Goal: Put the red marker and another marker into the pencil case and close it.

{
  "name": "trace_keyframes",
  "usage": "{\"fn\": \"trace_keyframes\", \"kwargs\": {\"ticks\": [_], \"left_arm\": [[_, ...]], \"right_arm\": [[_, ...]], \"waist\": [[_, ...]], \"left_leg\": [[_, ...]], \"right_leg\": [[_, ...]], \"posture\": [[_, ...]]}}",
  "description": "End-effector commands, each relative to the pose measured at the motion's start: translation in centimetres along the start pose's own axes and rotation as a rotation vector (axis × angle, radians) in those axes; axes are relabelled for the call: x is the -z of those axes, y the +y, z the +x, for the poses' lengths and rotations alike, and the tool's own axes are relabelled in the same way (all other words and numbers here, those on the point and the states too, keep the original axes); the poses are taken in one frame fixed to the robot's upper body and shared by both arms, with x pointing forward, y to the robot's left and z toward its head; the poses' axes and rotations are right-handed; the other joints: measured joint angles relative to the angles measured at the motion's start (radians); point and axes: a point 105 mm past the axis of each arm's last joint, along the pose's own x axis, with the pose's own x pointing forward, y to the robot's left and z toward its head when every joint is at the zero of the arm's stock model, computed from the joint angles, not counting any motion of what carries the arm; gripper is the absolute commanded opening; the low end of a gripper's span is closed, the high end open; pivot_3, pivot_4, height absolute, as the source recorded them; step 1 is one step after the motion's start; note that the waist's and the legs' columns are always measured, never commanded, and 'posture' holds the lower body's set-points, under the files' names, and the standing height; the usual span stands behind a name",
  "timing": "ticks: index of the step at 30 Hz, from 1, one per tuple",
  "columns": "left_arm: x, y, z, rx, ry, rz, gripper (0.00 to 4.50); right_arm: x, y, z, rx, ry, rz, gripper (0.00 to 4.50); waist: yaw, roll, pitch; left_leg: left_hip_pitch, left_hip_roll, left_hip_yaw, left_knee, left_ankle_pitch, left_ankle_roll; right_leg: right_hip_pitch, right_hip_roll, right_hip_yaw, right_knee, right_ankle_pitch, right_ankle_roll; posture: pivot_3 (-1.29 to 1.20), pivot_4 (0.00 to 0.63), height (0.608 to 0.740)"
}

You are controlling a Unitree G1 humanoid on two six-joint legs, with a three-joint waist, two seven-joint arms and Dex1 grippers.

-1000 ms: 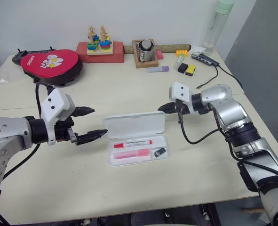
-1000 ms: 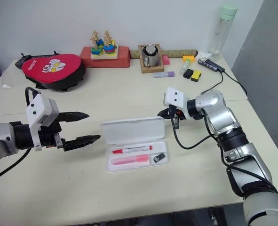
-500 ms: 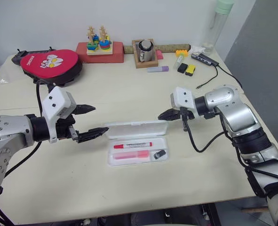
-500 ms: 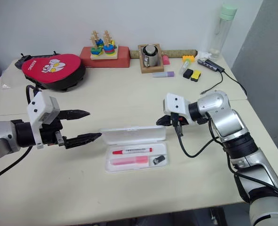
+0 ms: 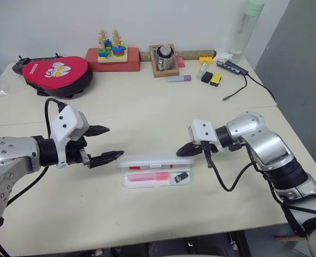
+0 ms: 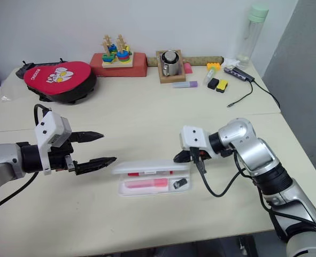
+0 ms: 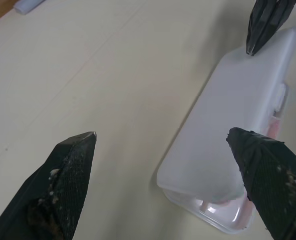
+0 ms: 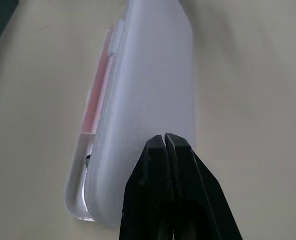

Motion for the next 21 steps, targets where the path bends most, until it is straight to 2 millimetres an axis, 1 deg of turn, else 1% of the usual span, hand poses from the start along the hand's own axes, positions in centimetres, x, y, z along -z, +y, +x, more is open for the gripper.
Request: {"fn": "trace_keyframes", "kwargs": {"ticks": [1, 6, 11, 14, 18, 21], "left_arm": [[-1.1, 0.1, -0.5, -0.015, -0.016, 0.049, 4.5], [-1.2, 0.2, -0.5, -0.017, -0.014, 0.05, 4.5], [-1.1, 0.1, -0.6, -0.005, -0.004, 0.047, 4.5], [-1.1, 0.1, -0.6, 0.0, 0.0, 0.046, 4.5], [-1.0, 0.0, -0.7, 0.012, 0.021, 0.05, 4.5], [-1.0, 0.1, -0.8, 0.017, 0.027, 0.052, 4.5]], "right_arm": [[-0.9, 0.6, 0.1, -0.015, -0.018, -0.022, 0.02], [-0.6, 1.2, 0.7, -0.027, -0.014, 0.007, 0.02], [0.3, 2.2, 1.7, -0.047, -0.001, 0.055, 0.02], [0.6, 2.4, 2.0, -0.054, 0.001, 0.077, 0.02], [2.0, 2.8, 3.4, -0.049, 0.027, 0.111, 0.02], [2.4, 2.9, 3.9, -0.045, 0.032, 0.13, 0.02]], "waist": [[0.0, 0.0, 0.0], [0.0, 0.0, 0.0], [0.0, 0.0, 0.0], [0.0, 0.0, 0.0], [0.0, -0.001, 0.0], [0.0, -0.001, 0.0]], "left_leg": [[0.0, 0.0, 0.0, 0.0, 0.0, 0.0], [0.0, 0.0, 0.0, 0.0, 0.0, 0.0], [0.0, 0.0, 0.0, 0.0, 0.0, 0.0], [0.0, 0.0, 0.0, 0.0, 0.0, 0.0], [0.001, 0.0, 0.0, 0.0, 0.0, 0.0], [0.001, 0.0, 0.0, 0.0, 0.0, 0.0]], "right_leg": [[0.0, 0.0, 0.0, 0.0, 0.0, 0.0], [0.0, 0.0, 0.0, 0.0, 0.0, 0.0], [0.0, 0.0, 0.0, 0.0, 0.0, 0.0], [0.0, 0.0, 0.0, 0.0, 0.0, 0.0], [0.0, 0.0, 0.0, 0.0, 0.0, 0.0], [0.0, 0.0, 0.0, 0.0, 0.0, 0.0]], "posture": [[0.0, 0.15, 0.74], [0.0, 0.15, 0.74], [0.0, 0.15, 0.74], [0.0, 0.15, 0.74], [0.0, 0.15, 0.74], [0.0, 0.15, 0.74]]}}
